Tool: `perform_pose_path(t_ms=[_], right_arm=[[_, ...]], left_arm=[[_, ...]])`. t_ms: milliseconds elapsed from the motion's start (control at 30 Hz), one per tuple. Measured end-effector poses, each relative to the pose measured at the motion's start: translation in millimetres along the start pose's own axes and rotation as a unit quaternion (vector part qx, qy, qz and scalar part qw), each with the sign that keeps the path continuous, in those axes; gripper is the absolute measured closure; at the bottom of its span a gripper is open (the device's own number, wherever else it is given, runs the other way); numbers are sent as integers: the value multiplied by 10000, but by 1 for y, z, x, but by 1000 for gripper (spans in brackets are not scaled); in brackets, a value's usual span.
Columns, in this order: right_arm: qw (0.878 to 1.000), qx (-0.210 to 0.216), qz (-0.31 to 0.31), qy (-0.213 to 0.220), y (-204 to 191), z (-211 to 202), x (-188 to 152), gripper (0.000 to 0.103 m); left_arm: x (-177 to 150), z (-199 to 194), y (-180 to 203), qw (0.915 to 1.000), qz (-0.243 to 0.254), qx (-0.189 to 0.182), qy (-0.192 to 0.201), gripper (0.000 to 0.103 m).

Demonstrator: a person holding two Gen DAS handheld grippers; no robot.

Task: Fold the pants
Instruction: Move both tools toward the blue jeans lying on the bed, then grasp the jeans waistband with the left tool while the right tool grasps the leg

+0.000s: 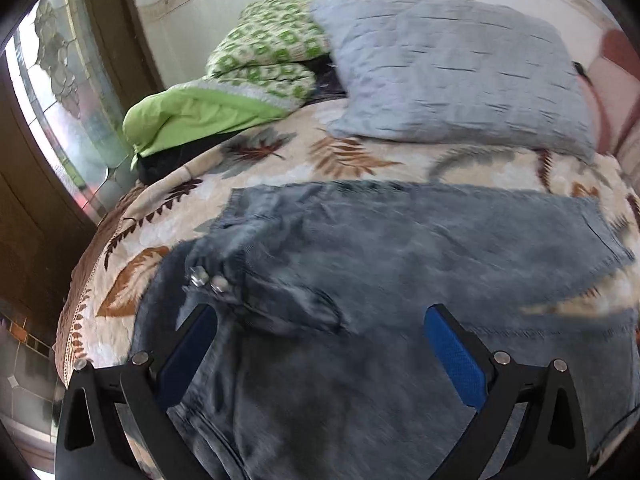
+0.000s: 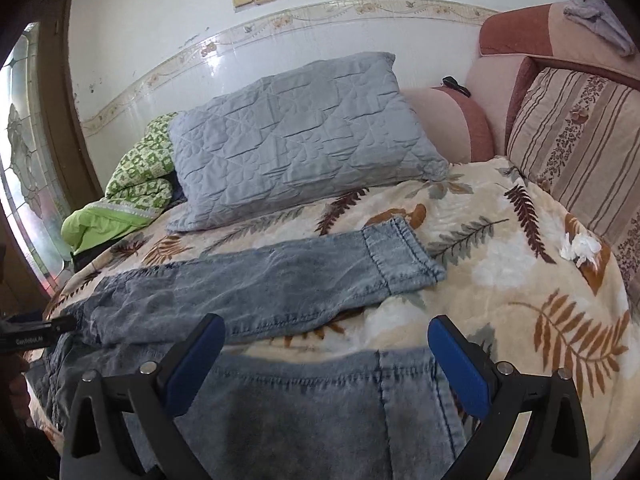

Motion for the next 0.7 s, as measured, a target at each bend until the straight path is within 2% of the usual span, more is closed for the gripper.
perform_pose_path(t_ms=[100,200,367,467,533,600,700], right_arm=[[9995,-197,249,-45,24,45,31,0],[9961,-398,691,-367,50,99,52,0],[9908,-613,727,-963,73,180,65,1],[9884,-725,899,-987,84,207,64,1],[9872,-748,946,-1039,87,220,60,1],[9873,-727,895,-1098,87,229,54,1],[9871,-714,847,-1159,86,240,49,1]], left_arm=[[23,31,-27,9993,-266,261,-5,0],[46,68,-53,9972,-621,423,-61,0],[64,135,-85,9900,-1141,622,-549,0],[73,167,-99,9868,-1339,574,-702,0],[70,184,-109,9858,-1310,709,-771,0],[64,201,-120,9808,-1509,746,-988,0],[61,214,-131,9749,-1837,656,-1072,0]])
Point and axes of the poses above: each gripper's, at about its wrist camera, not at the fingertips, and z roughly the way its jaws point, y to its right, x to its top, the point moved 4 cm from there along z, roughly the way its jaws point, and after that the axes turned 13 degrees about y, right-handed, at the moved point
